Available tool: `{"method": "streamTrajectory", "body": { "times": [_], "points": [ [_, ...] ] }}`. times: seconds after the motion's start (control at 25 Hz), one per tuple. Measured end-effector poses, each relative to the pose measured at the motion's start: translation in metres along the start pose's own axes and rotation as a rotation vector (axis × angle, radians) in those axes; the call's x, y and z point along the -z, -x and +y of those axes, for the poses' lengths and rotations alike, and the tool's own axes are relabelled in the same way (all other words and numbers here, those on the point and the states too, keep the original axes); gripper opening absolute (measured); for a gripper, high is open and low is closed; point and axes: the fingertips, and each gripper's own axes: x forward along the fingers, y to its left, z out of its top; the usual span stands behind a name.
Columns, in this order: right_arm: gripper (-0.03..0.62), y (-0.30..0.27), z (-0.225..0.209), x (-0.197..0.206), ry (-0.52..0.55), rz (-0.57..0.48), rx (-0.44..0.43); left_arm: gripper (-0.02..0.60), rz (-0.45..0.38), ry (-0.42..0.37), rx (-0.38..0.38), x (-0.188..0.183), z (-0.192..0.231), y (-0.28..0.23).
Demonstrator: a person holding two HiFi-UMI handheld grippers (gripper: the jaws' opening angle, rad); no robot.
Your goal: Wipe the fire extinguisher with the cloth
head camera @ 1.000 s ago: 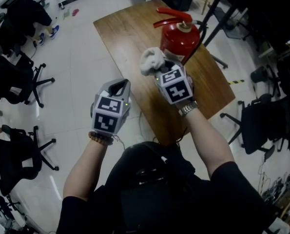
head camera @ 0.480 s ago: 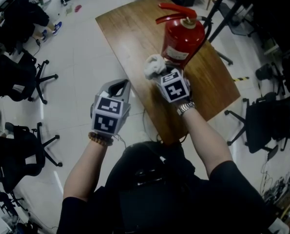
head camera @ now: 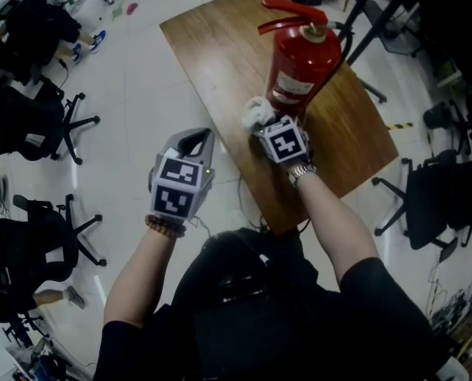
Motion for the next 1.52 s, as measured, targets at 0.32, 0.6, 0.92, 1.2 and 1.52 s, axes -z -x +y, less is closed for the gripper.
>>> {"method": "streamTrajectory", "body": {
  "times": [0.32, 0.6, 0.92, 1.2, 1.52],
  "points": [
    [0.117, -0.024, -0.003, 0.026, -0.011, 0.066, 0.005, 0.0, 0.015, 0.006, -0.009, 0.007, 0.004, 0.001],
    [0.117, -0.036, -0.003, 0.039, -0.013, 0.106, 0.0, 0.0, 0.018, 0.001, -0.013, 0.01, 0.006, 0.003],
    [0.117, 0.003, 0.01, 0.025, -0.008, 0.045, -0.029, 0.0, -0.009, -0.006, -0.002, 0.004, 0.003, 0.007],
    [0.117, 0.082, 0.007, -0.02, 0.01, -0.103, -0.025, 0.0, -0.053, -0.007, 0.018, -0.008, -0.003, 0.012],
    [0.117, 0.188, -0.004, -0.095, 0.047, -0.318, 0.015, 0.0, -0.105, -0.008, 0.044, -0.021, -0.013, 0.019]
  ]
}}
